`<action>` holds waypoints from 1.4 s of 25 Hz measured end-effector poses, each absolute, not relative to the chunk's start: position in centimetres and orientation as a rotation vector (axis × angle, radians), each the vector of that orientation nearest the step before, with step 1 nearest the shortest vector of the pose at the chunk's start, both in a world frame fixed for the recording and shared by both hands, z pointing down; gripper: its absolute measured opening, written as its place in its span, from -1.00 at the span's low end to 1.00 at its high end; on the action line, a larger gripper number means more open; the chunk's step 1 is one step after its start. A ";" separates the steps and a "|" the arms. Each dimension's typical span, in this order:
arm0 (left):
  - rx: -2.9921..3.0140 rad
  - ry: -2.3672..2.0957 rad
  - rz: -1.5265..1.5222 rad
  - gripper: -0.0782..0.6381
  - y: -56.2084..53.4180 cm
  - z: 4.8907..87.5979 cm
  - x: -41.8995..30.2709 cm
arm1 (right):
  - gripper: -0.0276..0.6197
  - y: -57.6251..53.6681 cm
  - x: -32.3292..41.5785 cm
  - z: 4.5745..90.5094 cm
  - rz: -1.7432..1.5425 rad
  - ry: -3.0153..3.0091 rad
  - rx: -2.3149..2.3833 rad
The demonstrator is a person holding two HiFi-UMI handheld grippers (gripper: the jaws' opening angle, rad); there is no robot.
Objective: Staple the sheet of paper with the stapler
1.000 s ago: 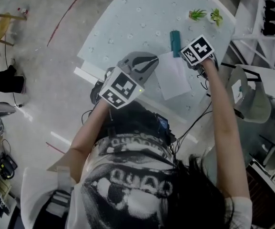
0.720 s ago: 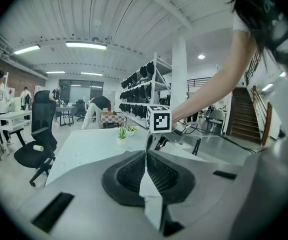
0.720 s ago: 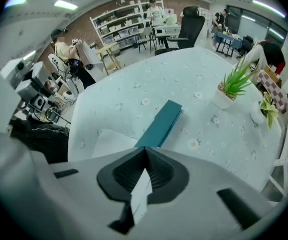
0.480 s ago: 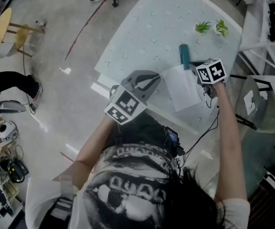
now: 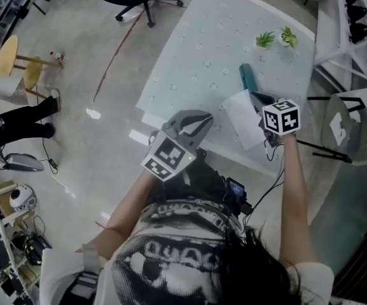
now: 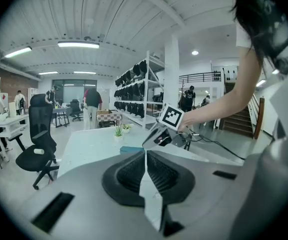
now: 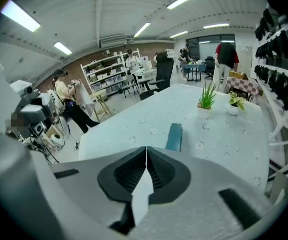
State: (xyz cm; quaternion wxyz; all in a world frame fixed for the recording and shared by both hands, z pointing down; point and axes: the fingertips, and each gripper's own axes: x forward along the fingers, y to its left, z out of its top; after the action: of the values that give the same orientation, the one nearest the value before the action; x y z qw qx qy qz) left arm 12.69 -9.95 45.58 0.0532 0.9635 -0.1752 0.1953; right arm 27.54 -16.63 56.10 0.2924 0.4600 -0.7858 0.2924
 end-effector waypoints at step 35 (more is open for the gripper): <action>3.032 -0.437 0.588 -0.76 2.7 45.2 -2.3 | -0.96 5.8 6.0 46.3 0.534 -2.379 1.818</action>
State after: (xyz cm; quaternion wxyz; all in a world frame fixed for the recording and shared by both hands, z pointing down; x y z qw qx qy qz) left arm -2.26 2.70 45.24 0.0110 0.9720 -0.1400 0.1885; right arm 6.01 5.77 46.29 0.0501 0.5968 -0.7814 0.1753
